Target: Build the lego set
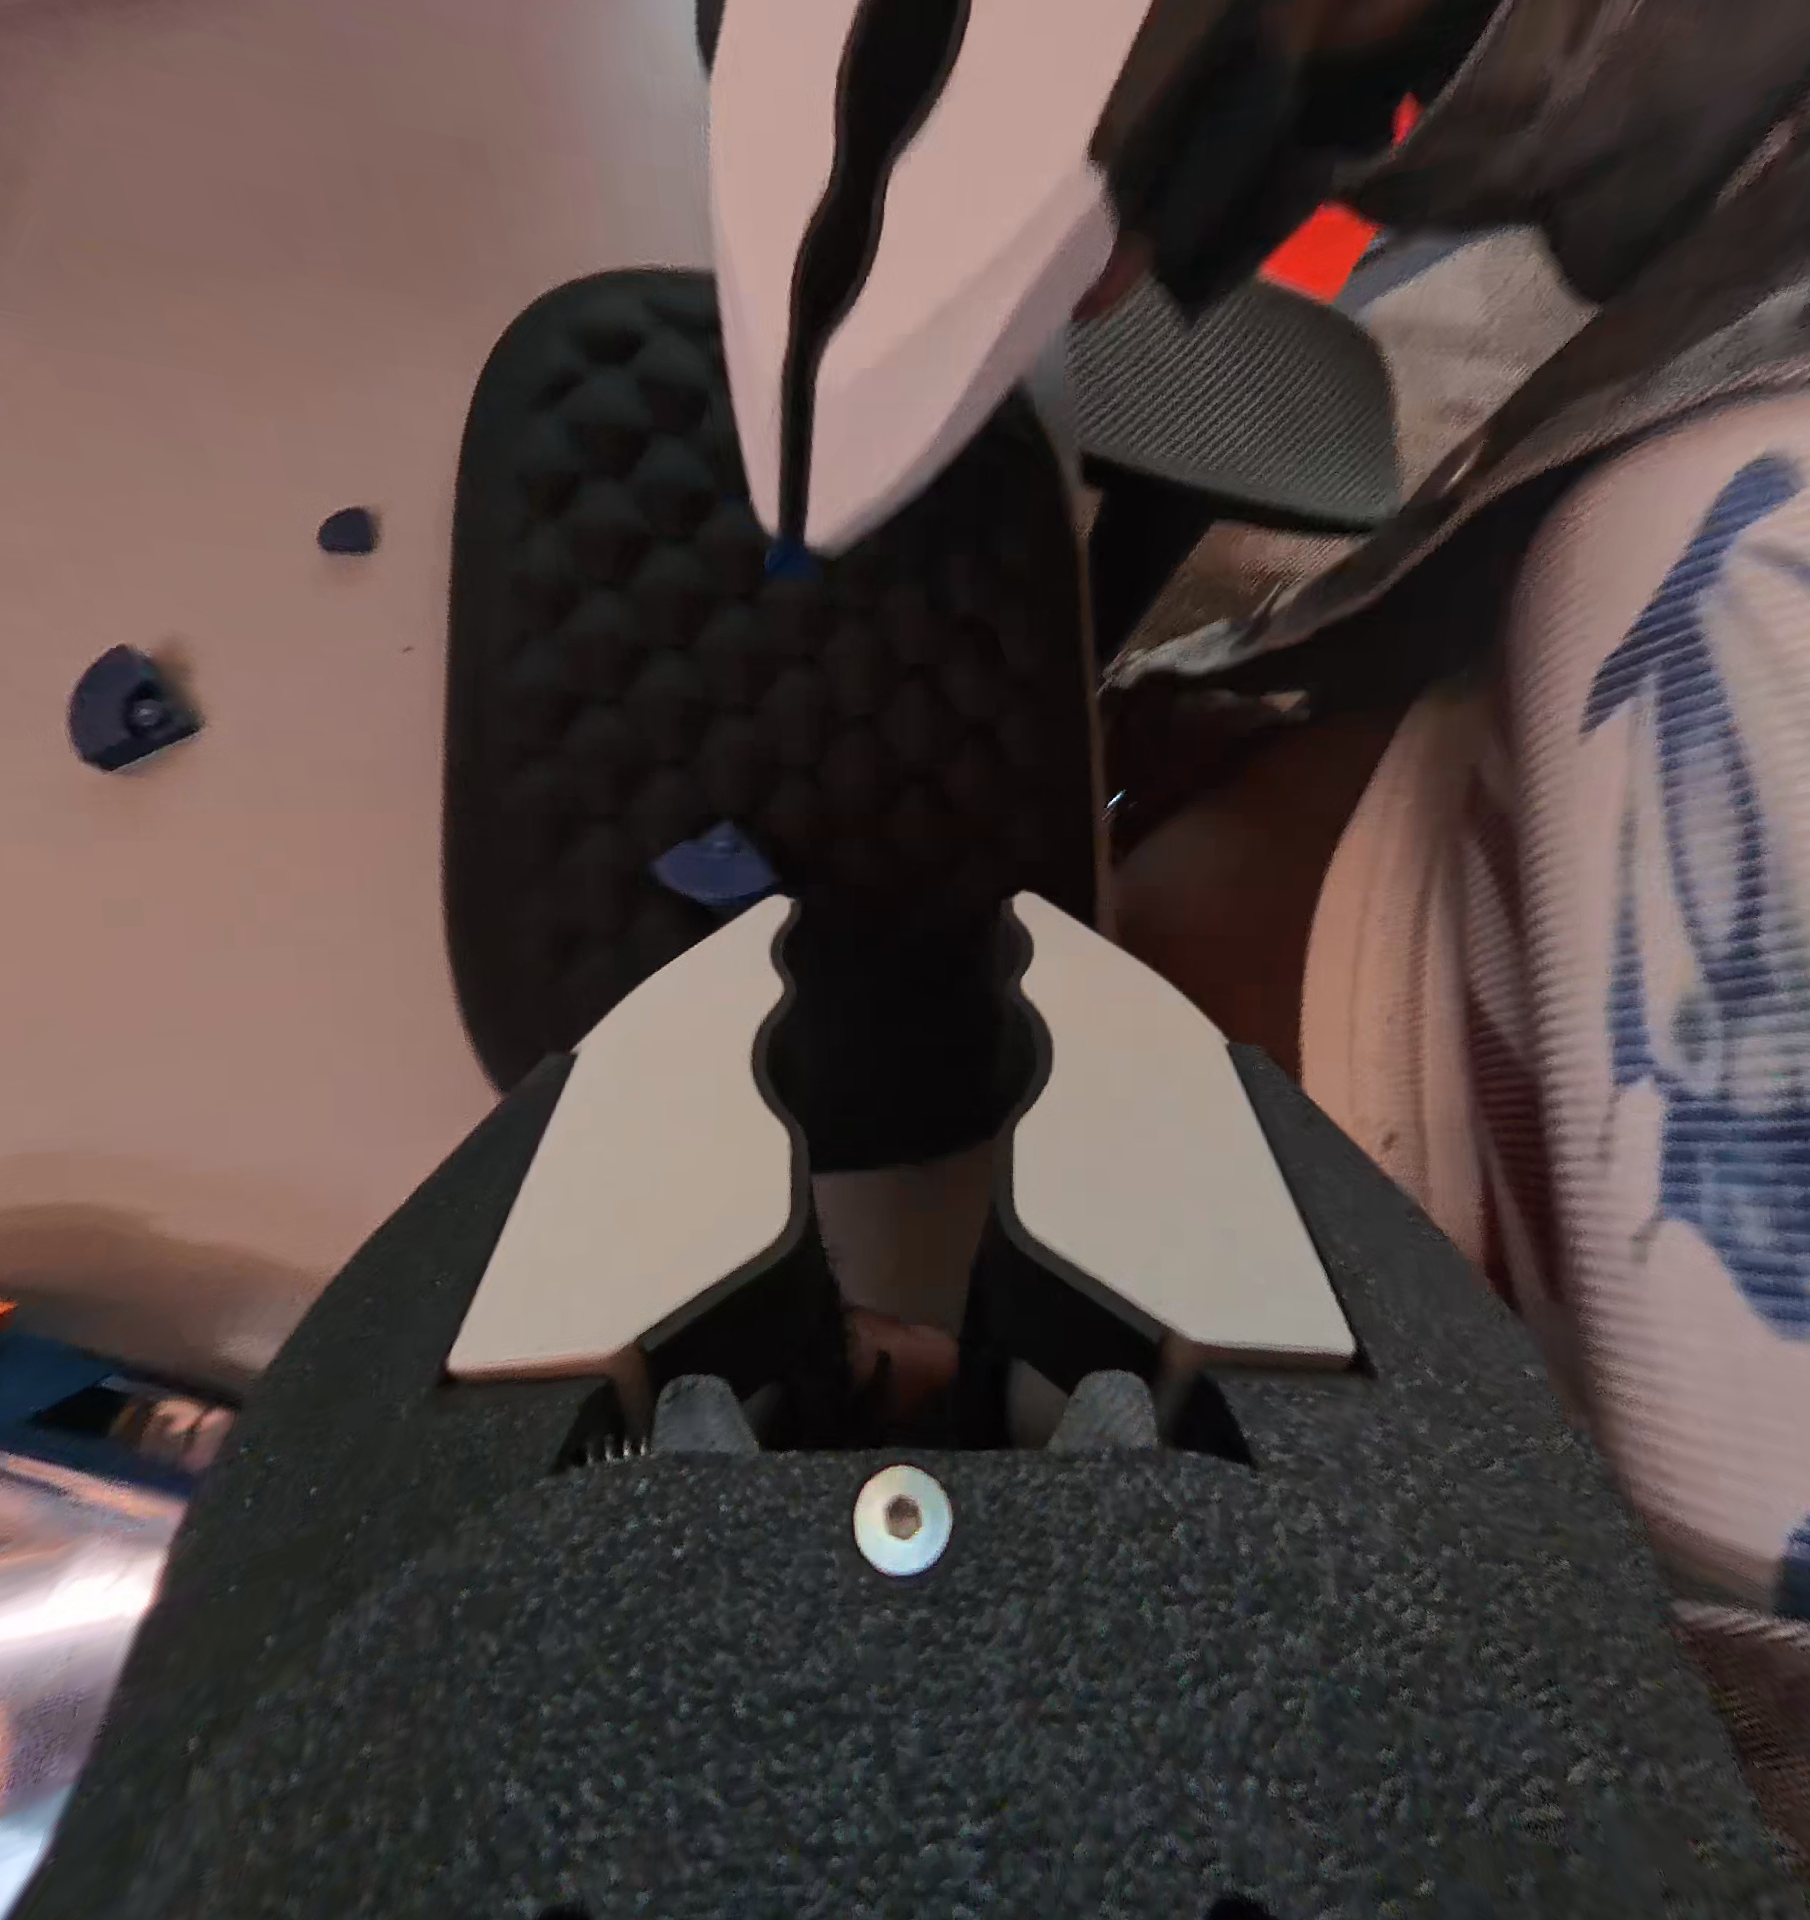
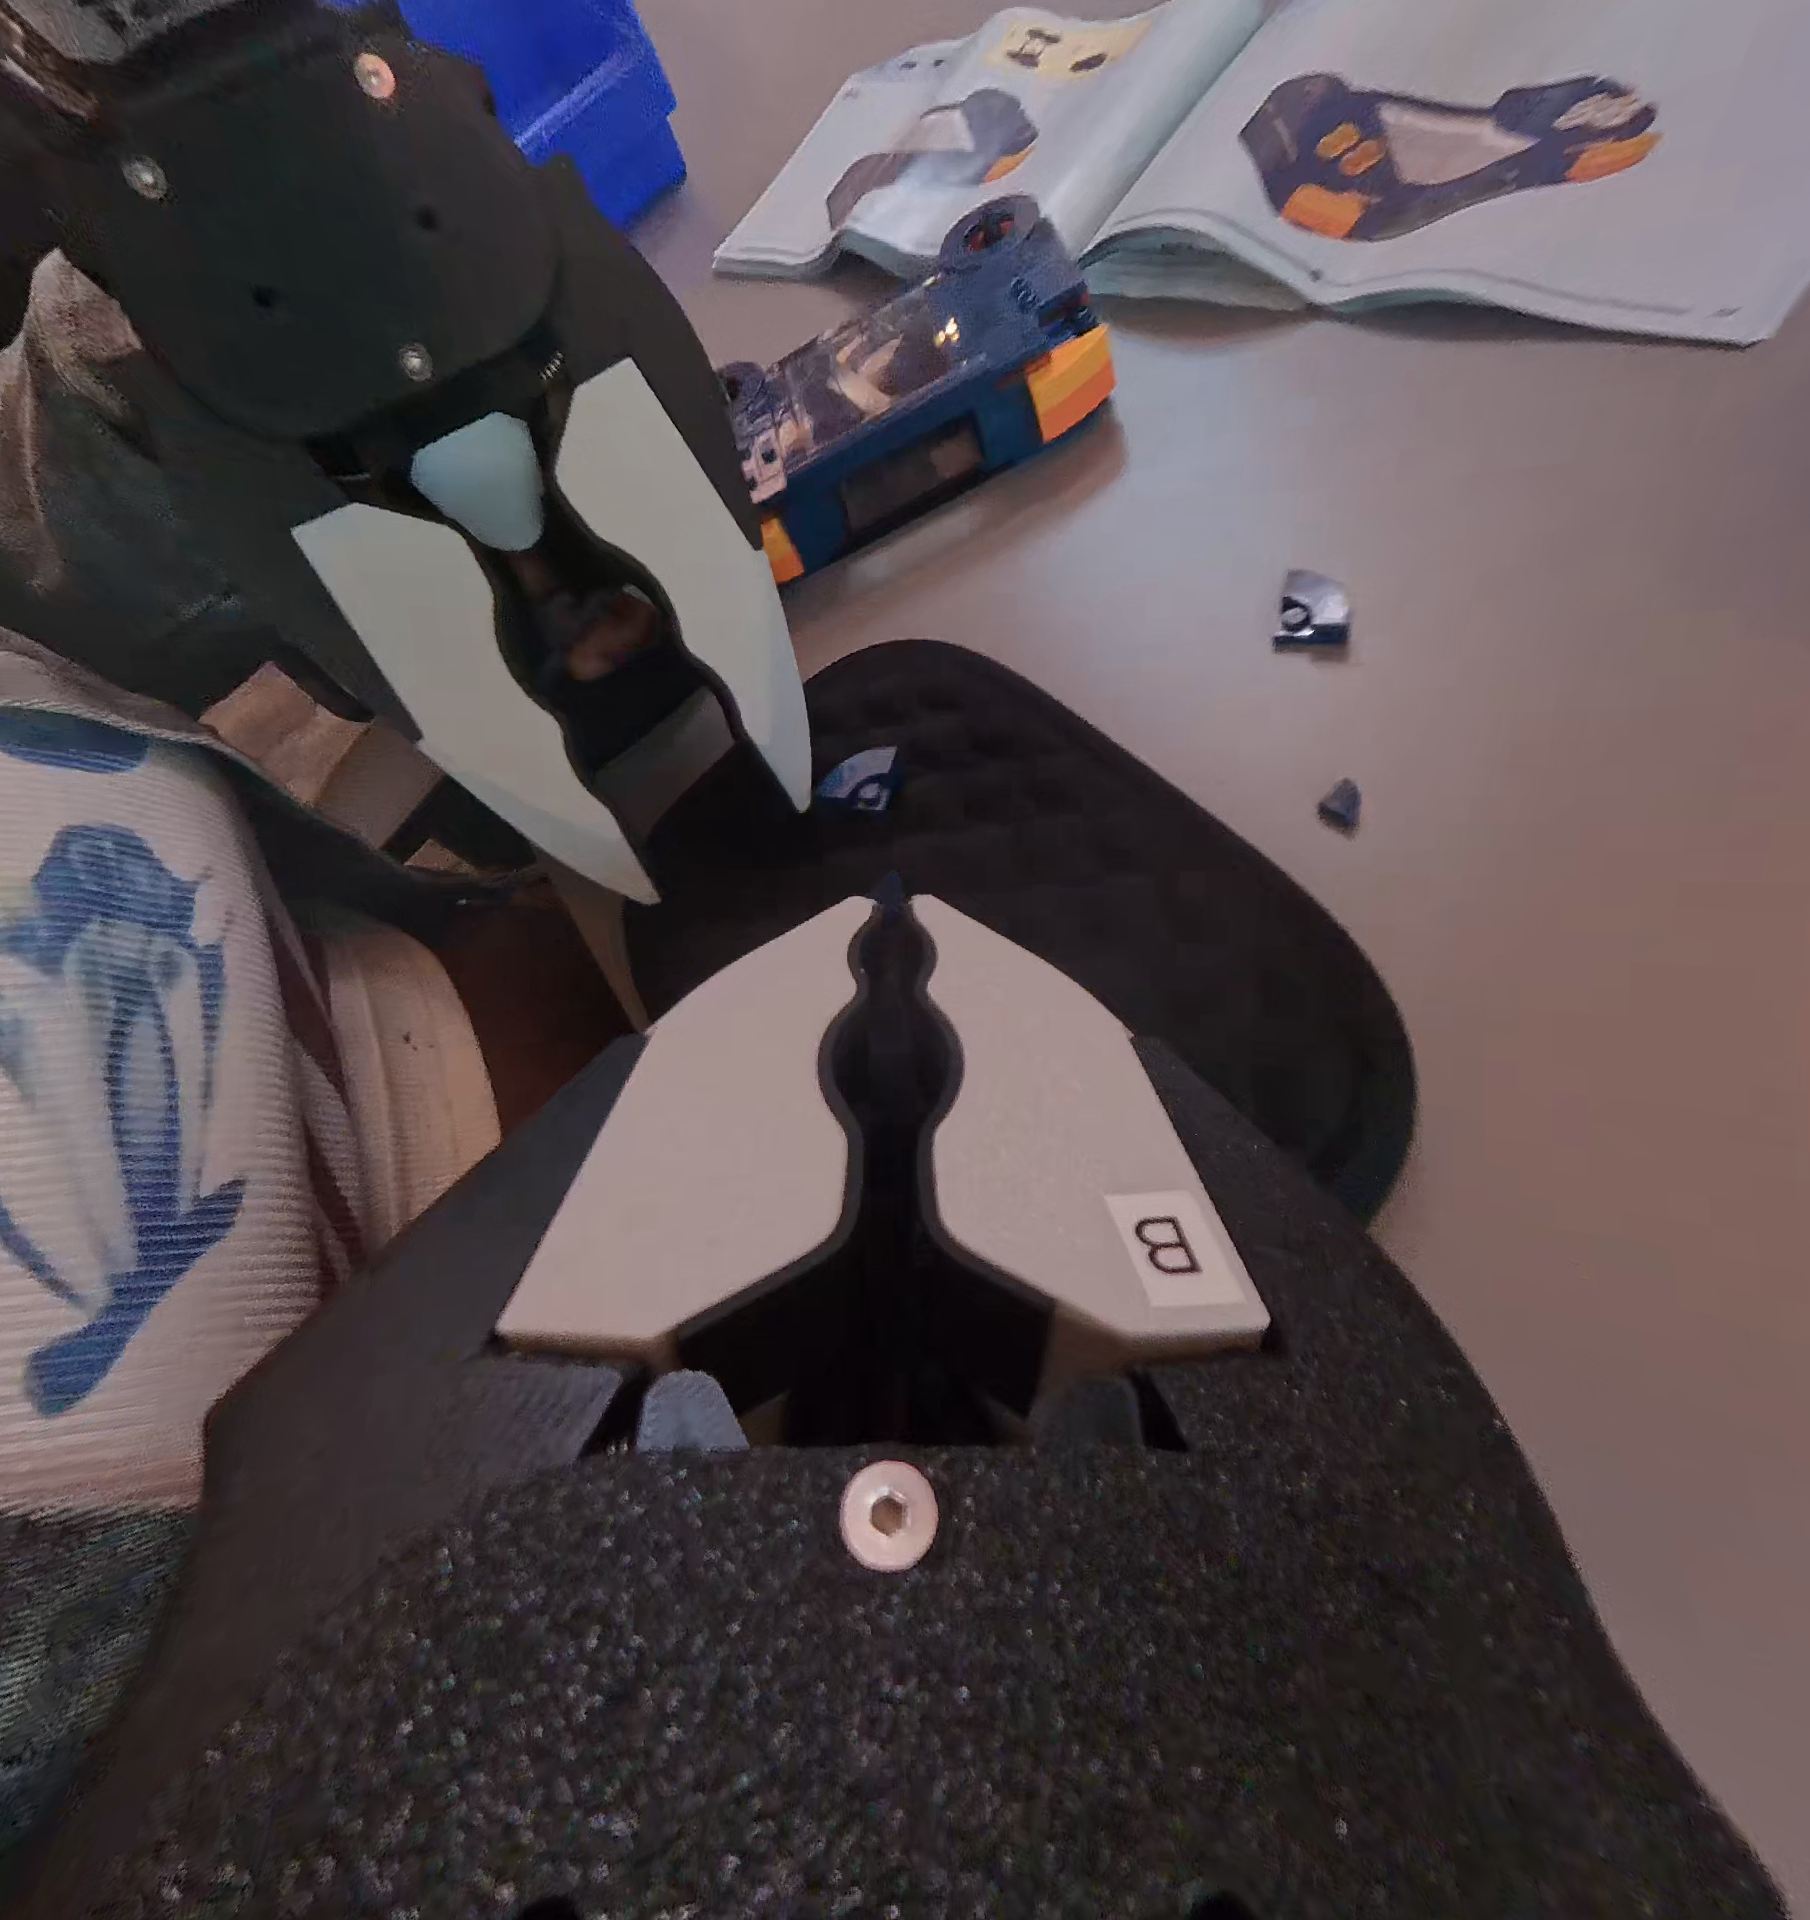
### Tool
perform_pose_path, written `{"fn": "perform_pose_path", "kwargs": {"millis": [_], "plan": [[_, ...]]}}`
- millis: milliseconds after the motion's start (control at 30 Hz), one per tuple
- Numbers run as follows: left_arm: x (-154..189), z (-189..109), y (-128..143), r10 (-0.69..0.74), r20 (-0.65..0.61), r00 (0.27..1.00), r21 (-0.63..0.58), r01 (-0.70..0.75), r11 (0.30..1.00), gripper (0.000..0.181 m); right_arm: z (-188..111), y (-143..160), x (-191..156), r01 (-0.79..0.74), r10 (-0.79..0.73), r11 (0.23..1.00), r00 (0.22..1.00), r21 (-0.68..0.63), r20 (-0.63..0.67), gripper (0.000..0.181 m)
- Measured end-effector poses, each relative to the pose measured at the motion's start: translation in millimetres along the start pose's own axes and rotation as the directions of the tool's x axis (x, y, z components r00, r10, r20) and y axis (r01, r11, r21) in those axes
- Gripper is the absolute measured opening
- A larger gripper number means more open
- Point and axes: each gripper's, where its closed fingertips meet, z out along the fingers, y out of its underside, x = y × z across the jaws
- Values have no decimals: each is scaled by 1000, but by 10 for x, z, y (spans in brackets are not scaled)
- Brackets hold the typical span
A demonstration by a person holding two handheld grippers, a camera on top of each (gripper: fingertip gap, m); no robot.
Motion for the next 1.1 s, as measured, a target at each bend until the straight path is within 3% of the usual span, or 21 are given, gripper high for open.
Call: {"fn": "perform_pose_path", "kwargs": {"millis": [133, 267, 433, 767, 1100], "plan": [[69, 3, -39, -14, 9, 1000, 67, 14, 998, 34, 74, 51, -75, 3, -4, 1000, 1000, -17, -13, 1], [-165, -81, 5, 0, 133, 991, 117, -16, 993, 32, 195, -3, -78, 37, -38, 999, 996, -12, -75, 1], [-275, -92, -32, 125, 236, 964, 148, -163, 975, 34, 294, -58, -43, -16, 14, 1000, 992, -15, -124, 0], [-351, -23, -33, 83, 177, 981, 139, -109, 984, 21, 371, -56, -14, -205, 200, 979, 964, -8, -173, 0], [-370, 8, -36, 81, 219, 972, 134, -112, 985, 15, 439, -30, -10, -215, 216, 976, 958, 26, -188, 0]]}}
